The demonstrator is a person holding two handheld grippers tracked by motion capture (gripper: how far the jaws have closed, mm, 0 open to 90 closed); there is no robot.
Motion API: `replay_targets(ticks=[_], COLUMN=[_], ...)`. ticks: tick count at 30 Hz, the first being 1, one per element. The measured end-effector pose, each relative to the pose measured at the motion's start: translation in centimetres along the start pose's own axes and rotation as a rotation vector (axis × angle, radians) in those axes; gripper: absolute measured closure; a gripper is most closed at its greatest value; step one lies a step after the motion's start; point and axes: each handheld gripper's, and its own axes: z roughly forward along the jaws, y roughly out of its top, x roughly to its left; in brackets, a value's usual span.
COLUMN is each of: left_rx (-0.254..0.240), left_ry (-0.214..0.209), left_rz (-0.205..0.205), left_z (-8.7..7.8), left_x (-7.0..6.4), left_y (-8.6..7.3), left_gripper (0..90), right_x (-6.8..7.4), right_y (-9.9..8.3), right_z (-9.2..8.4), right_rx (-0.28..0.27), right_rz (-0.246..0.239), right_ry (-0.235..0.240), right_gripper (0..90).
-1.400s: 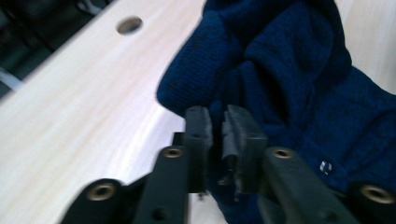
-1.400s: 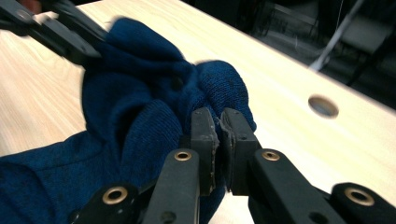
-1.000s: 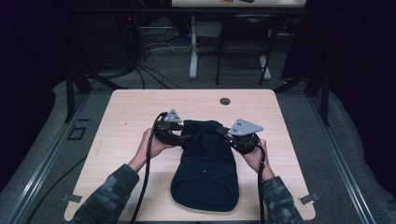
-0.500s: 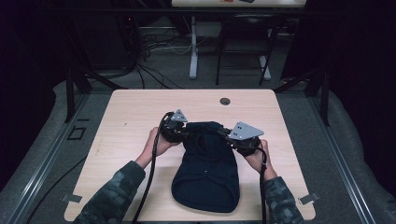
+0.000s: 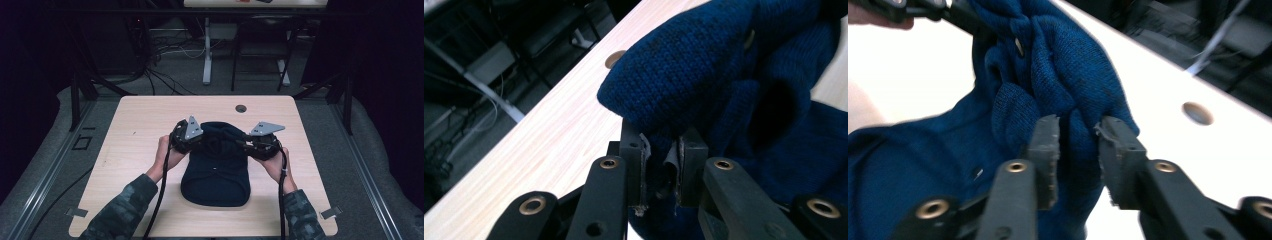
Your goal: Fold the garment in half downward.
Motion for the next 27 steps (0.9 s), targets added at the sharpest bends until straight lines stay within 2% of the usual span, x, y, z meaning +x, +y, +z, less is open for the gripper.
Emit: replay_targets(ticks=[2, 3, 5, 8, 10, 11, 14, 15, 19, 27], left_rx=[0.000, -0.002, -0.012, -0.020, -0.030, -0.020, -0.015, -0.012, 0.003, 0.006], left_ry=[-0.006, -0.006, -0.012, -0.013, -0.029, -0.026, -0.031, -0.030, -0.052, -0.100], left_rz=[0.025, 0.037, 0.057, 0.098, 0.140, 0.154, 0.172, 0.182, 0.177, 0.152], left_z=[-0.2, -0.2, -0.3, -0.5, -0.8, -0.8, -1.1, -1.1, -1.3, -2.1], left_x=[-0.3, -0.5, -0.7, -0.9, -1.1, -1.2, -1.6, -1.7, -2.2, -3.4], left_y=[0.0, 0.0, 0.0, -0.1, -0.4, -0.5, -1.0, -1.1, -1.5, -2.8], left_gripper=[79.0, 79.0, 79.0, 78.9, 78.9, 78.9, 78.6, 78.5, 77.8, 75.8], right_x=[-0.2, -0.3, -0.4, -0.2, 0.1, 0.3, 1.1, 1.4, 2.7, 4.5], right_y=[-0.3, -0.3, -0.3, -0.2, -0.3, -0.4, -0.7, -0.8, -1.5, -2.5], right_z=[0.4, 0.6, 1.0, 1.4, 1.3, 1.2, 0.9, 0.9, 0.5, -0.5], right_rx=[0.028, 0.032, 0.055, 0.074, 0.070, 0.066, 0.079, 0.088, 0.100, 0.121], right_rz=[0.014, 0.018, 0.020, -0.004, -0.014, -0.028, -0.065, -0.082, -0.128, -0.150], right_ry=[0.020, 0.009, 0.010, -0.012, -0.025, -0.039, -0.040, -0.039, -0.054, -0.056], right_gripper=[51.9, 45.9, 42.1, 51.5, 64.8, 70.1, 78.5, 79.3, 79.8, 75.5])
